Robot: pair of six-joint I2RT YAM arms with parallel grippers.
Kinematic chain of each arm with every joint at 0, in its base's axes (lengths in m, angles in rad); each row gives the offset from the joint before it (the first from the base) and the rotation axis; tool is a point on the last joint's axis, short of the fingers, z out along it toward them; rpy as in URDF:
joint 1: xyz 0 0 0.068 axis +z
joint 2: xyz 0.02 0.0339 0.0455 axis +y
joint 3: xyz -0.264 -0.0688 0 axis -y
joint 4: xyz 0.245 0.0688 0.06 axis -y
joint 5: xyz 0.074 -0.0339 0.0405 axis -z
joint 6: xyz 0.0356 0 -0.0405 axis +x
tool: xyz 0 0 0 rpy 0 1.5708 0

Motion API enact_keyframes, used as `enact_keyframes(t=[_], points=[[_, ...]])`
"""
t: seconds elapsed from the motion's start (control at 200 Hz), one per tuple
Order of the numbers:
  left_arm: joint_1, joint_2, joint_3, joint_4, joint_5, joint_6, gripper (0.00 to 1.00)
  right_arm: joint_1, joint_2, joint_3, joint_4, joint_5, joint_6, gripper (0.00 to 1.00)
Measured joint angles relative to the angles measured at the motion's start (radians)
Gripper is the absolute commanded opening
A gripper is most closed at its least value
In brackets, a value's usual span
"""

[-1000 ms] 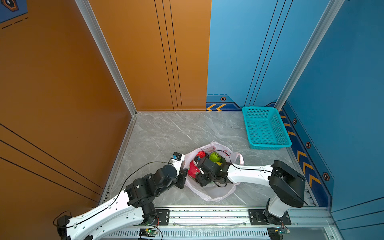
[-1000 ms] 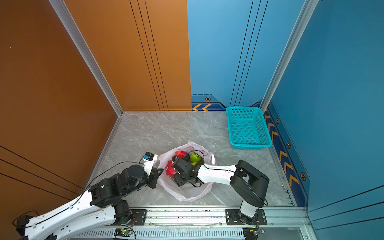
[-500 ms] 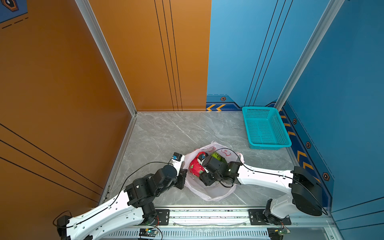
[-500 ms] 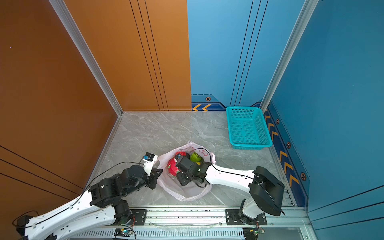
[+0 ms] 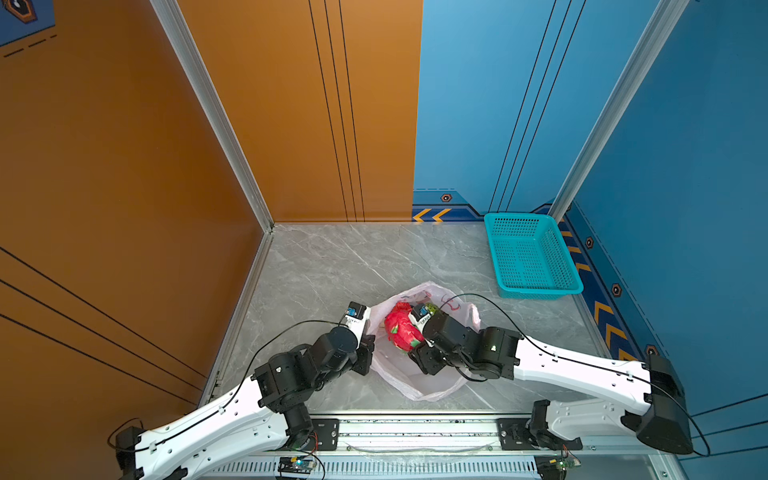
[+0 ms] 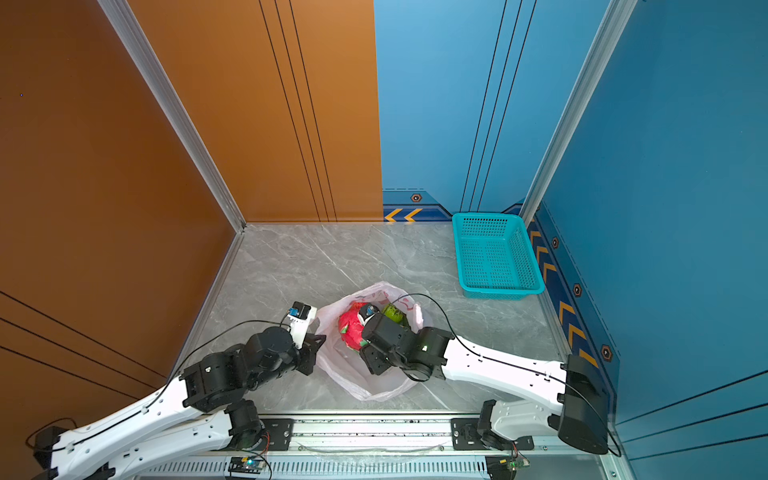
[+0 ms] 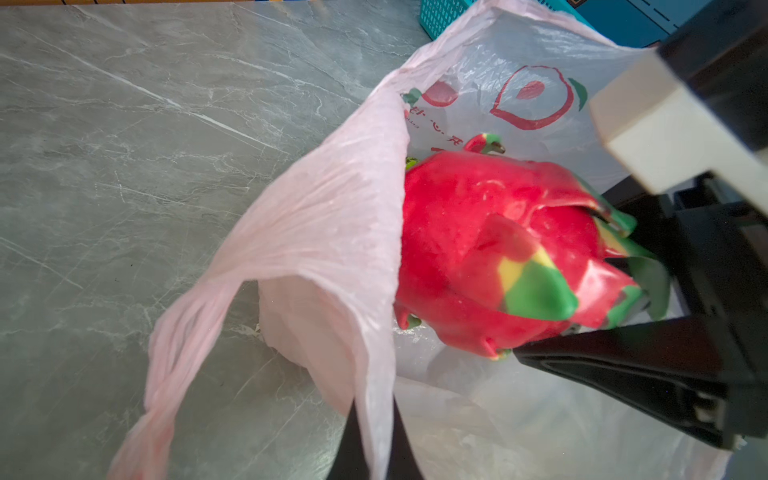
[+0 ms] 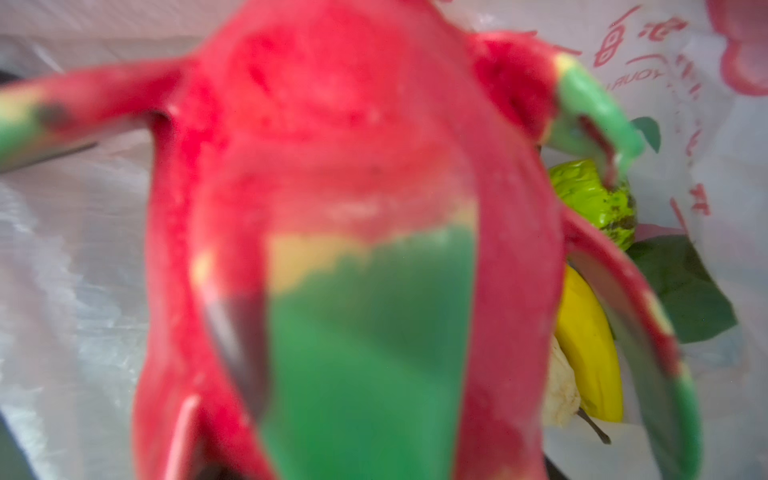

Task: Untie the knot of the plastic bag and take out the fruit
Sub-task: 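Lift the dragon fruit out of the bag with the right gripper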

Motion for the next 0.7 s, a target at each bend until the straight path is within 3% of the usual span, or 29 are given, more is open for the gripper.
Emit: enact_keyframes(t=[0.431,0.701], points=[[0.006,0.029,0.029,0.001,-0.003,0.015,0.00,0.000,-0.088,0.155,-0.048,0.037,0.011,0.13],[0.006,0.036,0.031,0.002,-0.003,0.019,0.00,-0.126,-0.086,0.301,-0.060,0.014,0.010,0.13]])
